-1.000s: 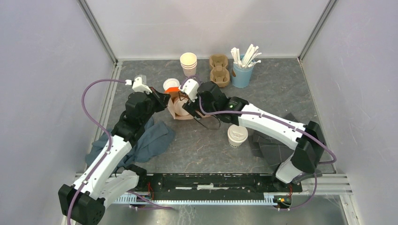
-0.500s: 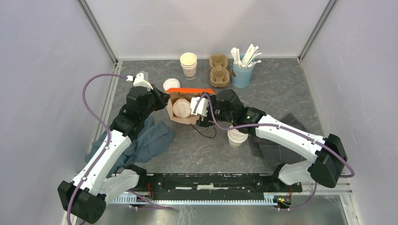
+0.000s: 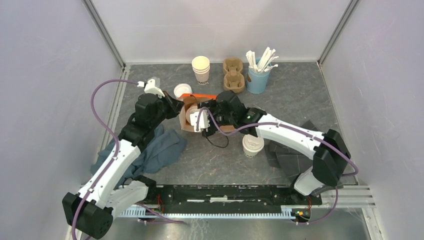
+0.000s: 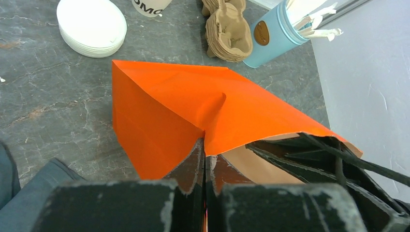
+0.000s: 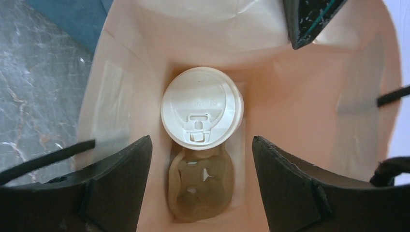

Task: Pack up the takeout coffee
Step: Pick up the coffee cup from the takeout bag.

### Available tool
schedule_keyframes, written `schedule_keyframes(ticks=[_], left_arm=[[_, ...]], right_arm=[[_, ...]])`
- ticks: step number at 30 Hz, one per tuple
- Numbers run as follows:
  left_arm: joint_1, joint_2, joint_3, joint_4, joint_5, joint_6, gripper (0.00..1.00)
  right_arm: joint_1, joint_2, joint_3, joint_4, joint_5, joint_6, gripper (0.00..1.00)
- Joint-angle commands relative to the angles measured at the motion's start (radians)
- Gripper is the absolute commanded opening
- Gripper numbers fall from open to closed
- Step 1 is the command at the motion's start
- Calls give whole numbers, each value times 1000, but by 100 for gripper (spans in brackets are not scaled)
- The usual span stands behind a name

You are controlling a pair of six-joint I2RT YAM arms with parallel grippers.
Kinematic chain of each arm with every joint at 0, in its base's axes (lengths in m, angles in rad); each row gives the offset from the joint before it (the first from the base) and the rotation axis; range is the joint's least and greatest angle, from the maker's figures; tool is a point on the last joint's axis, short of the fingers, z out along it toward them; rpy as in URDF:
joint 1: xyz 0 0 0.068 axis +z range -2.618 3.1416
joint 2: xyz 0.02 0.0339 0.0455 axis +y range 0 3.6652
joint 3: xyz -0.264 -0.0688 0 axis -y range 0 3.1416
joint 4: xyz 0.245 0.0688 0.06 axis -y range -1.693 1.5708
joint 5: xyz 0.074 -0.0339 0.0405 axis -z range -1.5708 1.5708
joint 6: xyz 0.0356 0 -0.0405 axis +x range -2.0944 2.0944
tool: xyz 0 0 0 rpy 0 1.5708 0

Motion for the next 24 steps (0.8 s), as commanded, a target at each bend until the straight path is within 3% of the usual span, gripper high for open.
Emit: schedule_keyframes(ticks=[1, 10, 24], left_arm=[[-5, -4, -12, 19, 58, 38, 2], [-4, 9, -4, 20, 91, 44, 2], [-5, 19, 33, -10, 115, 34, 2]], right_arm=[[5, 39, 70, 13, -5, -120, 84], [5, 144, 134, -25, 18, -194, 93], [7, 260, 180, 31, 94, -194, 91]])
